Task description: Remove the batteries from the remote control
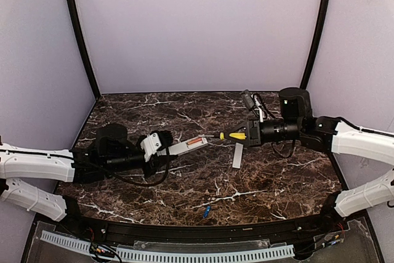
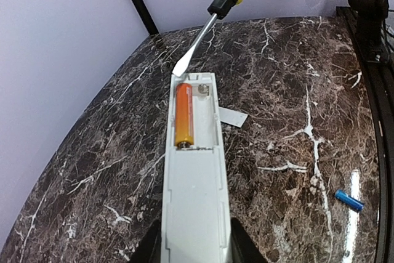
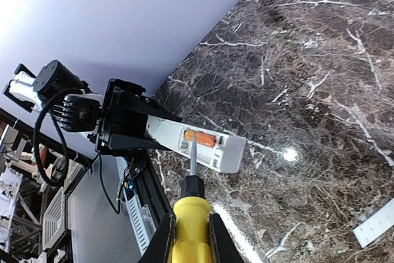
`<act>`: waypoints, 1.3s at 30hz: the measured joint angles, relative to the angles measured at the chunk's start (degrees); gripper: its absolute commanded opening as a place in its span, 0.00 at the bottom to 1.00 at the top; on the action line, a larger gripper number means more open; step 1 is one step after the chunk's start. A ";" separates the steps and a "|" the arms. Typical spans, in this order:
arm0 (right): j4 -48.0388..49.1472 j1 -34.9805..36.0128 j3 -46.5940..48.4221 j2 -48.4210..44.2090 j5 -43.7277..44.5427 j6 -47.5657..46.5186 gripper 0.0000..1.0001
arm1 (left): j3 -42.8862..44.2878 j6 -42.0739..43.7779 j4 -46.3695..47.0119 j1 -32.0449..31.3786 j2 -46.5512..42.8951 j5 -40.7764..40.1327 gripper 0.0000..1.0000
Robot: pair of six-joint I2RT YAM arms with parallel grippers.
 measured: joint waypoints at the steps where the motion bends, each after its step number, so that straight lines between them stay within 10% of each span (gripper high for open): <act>1: -0.28 -0.17 -0.28 -0.96 1.07 -0.02 0.00 | 0.50 -2.29 -0.35 -0.13 0.15 -0.44 0.00; 20: -8.07 -0.96 -3.04 -4.90 11.08 1.57 0.00 | 3.74 -37.48 -6.12 -2.62 13.09 -20.44 0.00; 39: -6.23 -0.98 -5.11 2.23 11.08 11.63 0.00 | 8.81 -39.15 1.88 -9.92 28.70 -35.87 0.00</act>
